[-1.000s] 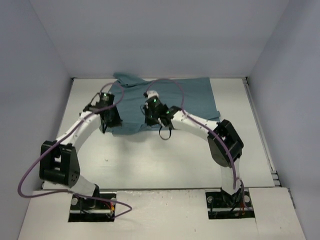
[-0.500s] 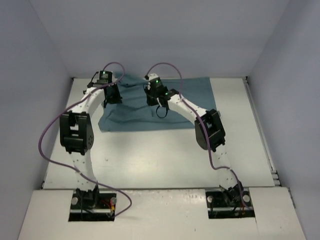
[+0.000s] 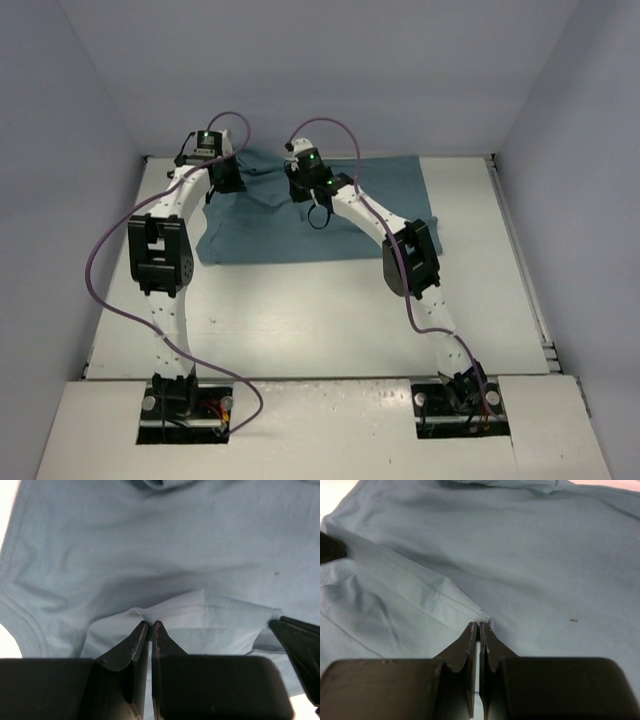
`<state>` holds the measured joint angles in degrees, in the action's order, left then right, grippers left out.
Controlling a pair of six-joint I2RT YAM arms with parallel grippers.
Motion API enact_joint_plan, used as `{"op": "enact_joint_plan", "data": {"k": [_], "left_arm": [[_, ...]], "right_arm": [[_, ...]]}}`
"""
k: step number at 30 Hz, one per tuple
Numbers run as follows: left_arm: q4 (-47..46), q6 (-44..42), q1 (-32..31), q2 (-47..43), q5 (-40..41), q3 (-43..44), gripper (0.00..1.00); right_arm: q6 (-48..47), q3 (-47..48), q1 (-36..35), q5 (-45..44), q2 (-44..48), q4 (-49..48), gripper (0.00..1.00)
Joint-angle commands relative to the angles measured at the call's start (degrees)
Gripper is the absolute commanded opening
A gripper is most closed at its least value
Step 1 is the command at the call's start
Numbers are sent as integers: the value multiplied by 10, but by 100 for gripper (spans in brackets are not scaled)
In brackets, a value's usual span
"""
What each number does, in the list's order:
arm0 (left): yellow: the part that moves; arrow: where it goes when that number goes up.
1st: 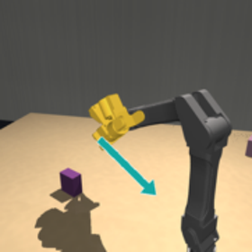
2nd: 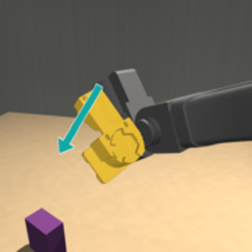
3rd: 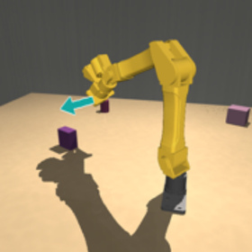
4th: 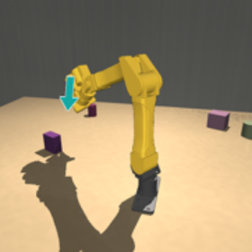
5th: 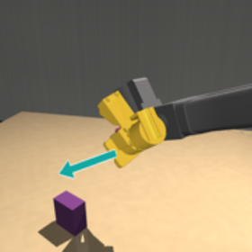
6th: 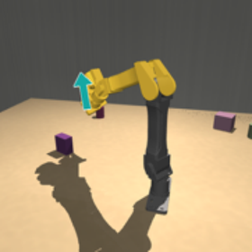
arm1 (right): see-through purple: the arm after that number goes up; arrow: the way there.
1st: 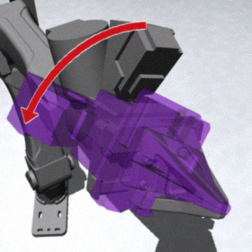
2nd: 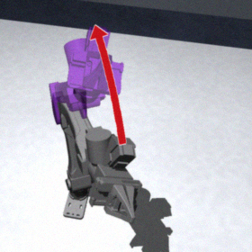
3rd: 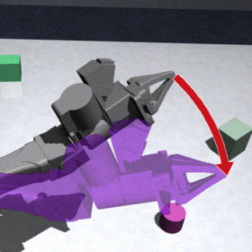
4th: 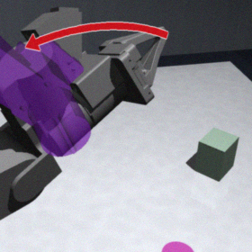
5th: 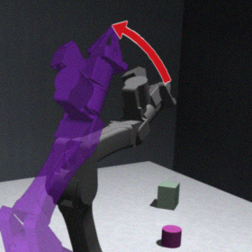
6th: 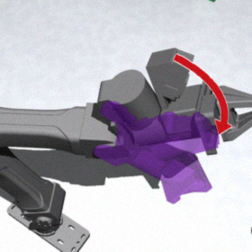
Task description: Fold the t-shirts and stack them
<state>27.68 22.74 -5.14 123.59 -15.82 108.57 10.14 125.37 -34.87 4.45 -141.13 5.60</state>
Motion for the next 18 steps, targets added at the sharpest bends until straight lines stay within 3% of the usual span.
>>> {"op": "enact_joint_plan", "data": {"k": [1, 18], "left_arm": [[-26, -6, 11, -15, -24, 35, 0], [-40, 22, 26, -24, -63, 6, 0]], "right_arm": [[-12, 30, 5, -5, 1, -20, 0], [-27, 44, 19, 2, -15, -28, 0]]}}
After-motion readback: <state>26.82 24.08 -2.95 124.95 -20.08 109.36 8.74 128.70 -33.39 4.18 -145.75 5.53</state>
